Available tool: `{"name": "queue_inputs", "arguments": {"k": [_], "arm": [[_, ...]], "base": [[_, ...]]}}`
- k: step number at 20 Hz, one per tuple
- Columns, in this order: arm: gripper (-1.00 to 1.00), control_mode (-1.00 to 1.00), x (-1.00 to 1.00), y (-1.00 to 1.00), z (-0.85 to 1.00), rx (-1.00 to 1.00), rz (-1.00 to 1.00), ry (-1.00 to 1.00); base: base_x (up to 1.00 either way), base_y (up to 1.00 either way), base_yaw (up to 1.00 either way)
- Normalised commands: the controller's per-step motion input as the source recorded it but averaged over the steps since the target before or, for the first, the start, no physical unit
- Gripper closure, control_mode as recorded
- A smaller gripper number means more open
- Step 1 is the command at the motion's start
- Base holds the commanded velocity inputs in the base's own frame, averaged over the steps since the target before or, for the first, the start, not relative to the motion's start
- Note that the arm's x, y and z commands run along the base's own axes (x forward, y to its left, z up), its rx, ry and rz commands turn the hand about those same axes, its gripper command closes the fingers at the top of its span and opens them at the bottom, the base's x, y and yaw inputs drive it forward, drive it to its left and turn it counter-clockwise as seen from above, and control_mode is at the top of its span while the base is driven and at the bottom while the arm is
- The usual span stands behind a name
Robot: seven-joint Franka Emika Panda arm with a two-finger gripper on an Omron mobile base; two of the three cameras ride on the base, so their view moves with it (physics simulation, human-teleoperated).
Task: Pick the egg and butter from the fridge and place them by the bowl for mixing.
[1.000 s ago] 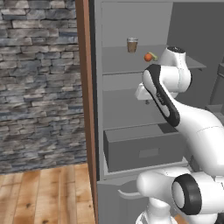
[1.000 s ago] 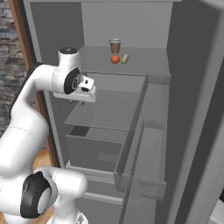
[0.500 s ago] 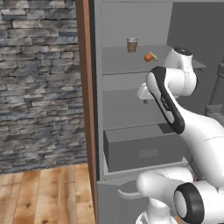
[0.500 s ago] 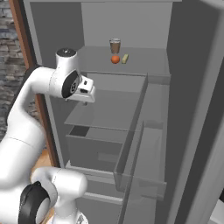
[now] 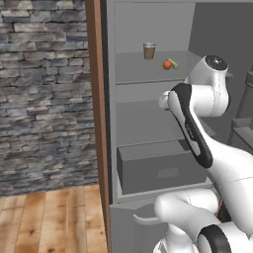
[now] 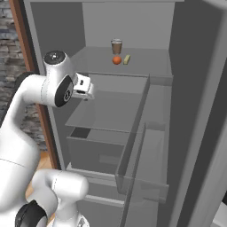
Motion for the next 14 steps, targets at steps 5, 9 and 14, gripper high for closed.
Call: {"name": "queue_inputs", "arguments": {"k": [5,9,14], "arm": [[-1.00,-1.00,-0.05,-0.19,0.51,-0.05,0.00,-0.13],[-1.00,-1.00,0.00,-0.25,0.43,-0.03,0.00,-0.10],[-1.00,-1.00,-0.02,-0.20,0.36,0.00,-0.05,0.01]], "base": [[0.00,0.00,0.00],[0.00,0.00,0.00],[0.00,0.00,0.00]]}}
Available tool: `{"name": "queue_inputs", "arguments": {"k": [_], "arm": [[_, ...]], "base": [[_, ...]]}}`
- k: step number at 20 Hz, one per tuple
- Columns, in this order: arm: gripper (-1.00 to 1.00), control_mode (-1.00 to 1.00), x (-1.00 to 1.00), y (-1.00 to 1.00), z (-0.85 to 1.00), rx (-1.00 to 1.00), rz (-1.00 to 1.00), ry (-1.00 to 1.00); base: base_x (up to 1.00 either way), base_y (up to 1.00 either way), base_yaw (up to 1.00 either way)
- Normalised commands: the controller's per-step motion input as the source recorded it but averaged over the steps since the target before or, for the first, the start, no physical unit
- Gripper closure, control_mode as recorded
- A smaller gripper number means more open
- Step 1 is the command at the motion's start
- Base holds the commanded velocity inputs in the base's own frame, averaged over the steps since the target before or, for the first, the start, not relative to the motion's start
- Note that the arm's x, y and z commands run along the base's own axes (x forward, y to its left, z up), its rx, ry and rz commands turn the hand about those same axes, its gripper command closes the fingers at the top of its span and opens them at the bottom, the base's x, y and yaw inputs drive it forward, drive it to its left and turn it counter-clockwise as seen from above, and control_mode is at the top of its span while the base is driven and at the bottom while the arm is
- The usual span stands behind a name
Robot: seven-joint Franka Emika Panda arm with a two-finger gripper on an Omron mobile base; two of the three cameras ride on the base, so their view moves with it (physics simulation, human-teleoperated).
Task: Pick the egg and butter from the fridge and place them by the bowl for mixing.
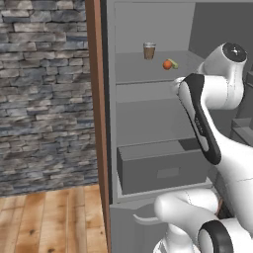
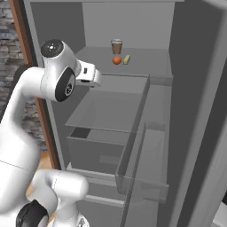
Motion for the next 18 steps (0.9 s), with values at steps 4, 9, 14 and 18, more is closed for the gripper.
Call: {"name": "queue_inputs", "arguments": {"k": [4,9,14,18], "arm": [[-1.00,-1.00,0.09,-0.03,0.28,0.00,-0.07,-0.08],[-1.00,-1.00,0.21,-0.01,0.19,-0.01,-0.16,-0.26],[-1.00,-1.00,0.44,0.02,0.13,0.00,-0.14,-0.05],[-1.00,-1.00,0.44,-0.09,0.27,0.01,-0.03,0.12]], "base": [[0.00,0.00,0.00],[0.00,0.00,0.00],[0.00,0.00,0.00],[0.00,0.00,0.00]]}}
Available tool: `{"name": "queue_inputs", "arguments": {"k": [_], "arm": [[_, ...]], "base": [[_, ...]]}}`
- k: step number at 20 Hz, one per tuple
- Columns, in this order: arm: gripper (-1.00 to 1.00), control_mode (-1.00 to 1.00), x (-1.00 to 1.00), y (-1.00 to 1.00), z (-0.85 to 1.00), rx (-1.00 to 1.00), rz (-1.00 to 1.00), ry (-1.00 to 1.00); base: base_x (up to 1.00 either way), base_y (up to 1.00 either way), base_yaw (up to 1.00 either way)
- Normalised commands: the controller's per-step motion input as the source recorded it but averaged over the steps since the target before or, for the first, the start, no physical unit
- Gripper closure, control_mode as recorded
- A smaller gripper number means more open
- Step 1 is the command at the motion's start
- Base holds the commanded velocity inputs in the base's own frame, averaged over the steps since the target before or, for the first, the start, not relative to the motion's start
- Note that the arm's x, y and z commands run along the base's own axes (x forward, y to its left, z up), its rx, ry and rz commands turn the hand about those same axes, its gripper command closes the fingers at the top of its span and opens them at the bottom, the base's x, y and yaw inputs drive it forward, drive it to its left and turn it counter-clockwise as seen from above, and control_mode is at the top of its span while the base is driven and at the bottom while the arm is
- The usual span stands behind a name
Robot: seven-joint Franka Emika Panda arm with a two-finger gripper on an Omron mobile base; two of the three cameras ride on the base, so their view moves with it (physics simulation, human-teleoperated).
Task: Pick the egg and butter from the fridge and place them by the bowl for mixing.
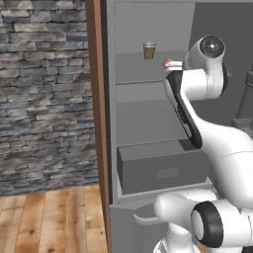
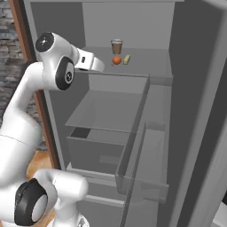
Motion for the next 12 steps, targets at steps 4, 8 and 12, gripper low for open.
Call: {"name": "queue_inputs", "arguments": {"k": [4,8,12], "arm": [[-1.00,-1.00,0.39,-0.21,0.10,0.05,0.01,0.01],[-1.00,-1.00,0.39,-0.16,-0.06,0.01,0.03,-0.11],[-1.00,-1.00,0.52,-0.15,-0.04,0.03,0.02,-0.02]], "base": [[0.00,0.00,0.00],[0.00,0.00,0.00],[0.00,0.00,0.00]]}}
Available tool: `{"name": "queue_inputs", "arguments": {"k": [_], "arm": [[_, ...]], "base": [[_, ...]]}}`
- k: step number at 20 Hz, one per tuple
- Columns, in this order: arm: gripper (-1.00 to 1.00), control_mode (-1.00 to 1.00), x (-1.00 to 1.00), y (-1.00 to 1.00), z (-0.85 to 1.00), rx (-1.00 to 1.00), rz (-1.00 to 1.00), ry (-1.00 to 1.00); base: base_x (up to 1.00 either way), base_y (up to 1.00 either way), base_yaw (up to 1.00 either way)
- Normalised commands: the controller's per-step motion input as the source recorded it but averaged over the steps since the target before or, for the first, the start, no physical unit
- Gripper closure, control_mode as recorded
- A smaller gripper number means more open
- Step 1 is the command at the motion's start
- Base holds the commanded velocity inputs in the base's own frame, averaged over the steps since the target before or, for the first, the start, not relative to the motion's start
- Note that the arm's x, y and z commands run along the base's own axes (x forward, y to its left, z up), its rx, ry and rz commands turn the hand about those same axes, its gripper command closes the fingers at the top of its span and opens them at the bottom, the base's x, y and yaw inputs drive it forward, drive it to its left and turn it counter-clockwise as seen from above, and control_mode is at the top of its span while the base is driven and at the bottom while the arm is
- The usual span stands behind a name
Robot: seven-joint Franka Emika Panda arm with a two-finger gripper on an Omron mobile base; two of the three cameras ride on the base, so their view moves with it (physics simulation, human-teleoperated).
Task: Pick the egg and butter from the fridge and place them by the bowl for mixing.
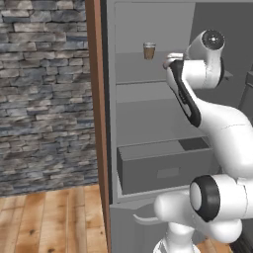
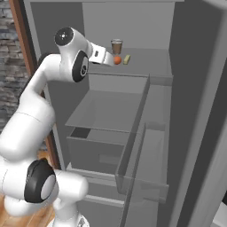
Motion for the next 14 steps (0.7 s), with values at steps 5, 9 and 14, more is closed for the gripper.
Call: {"name": "queue_inputs", "arguments": {"k": [5,9,14], "arm": [[-1.00,-1.00,0.51,-0.01,-0.04,0.01,0.01,0.01],[-1.00,-1.00,0.50,0.00,-0.04,0.02,0.01,0.02],[-1.00,-1.00,0.45,-0.03,-0.11,0.00,0.00,0.09]], "base": [[0.00,0.00,0.00],[0.00,0.00,0.00],[0.00,0.00,0.00]]}}
